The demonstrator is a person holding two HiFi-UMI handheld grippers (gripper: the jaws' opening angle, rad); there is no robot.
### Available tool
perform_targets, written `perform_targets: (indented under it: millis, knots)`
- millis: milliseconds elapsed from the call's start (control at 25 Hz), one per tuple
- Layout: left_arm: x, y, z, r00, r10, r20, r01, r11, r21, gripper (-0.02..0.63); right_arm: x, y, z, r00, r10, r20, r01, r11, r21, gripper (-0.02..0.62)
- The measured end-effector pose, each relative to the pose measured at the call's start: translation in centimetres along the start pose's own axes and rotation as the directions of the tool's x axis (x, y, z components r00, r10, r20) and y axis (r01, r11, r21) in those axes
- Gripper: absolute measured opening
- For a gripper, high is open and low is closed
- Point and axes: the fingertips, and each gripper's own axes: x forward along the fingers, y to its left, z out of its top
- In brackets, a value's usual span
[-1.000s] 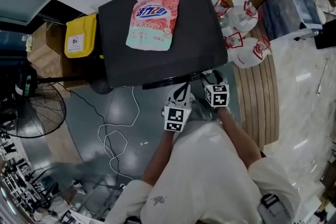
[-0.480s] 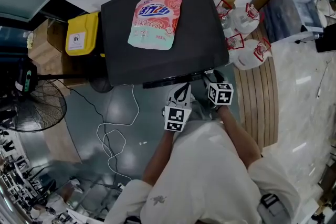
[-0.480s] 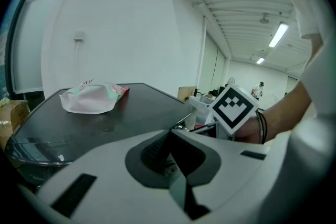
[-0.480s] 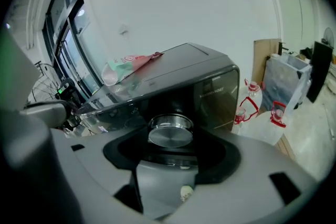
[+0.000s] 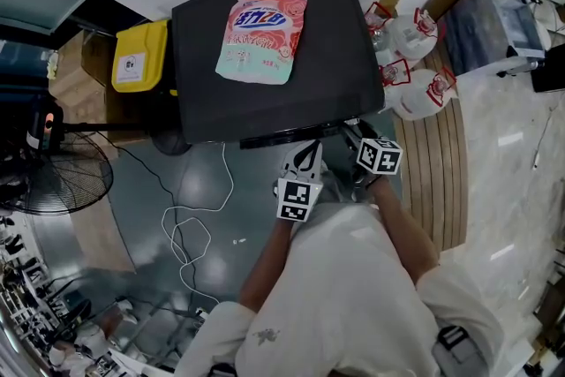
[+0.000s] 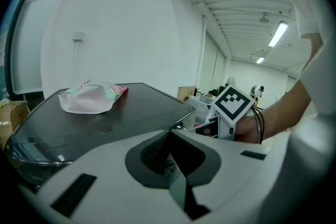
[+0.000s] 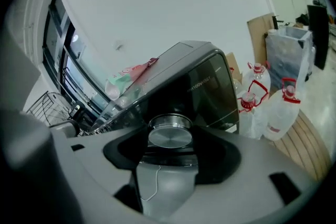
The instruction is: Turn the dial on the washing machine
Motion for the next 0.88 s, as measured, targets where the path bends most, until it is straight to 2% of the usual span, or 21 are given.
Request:
perform_targets:
  millis: [520,680,880]
  knots:
    - [0.22,-0.28,0.30,1.000,0.001,0.001,-0.001,1.000,0.008,0.012,0.11,-0.37,-0.01,0.994,0.110,0.030,-0.113,0.982,0.154,0.275]
    - [0.23,-0.42,0.23,1.000,0.000,-0.001,0.000,1.000,0.009,0.012,0.12,0.33,-0.02,0.983,0.175,0.048,-0.181,0.956,0.230,0.275]
    - [0.06,-0.35,0.16,1.000,0.004,-0.005,-0.004,1.000,0.008,0.012,0.08,0.40,0.05,0.974,0.214,0.077,-0.228,0.926,0.301,0.276]
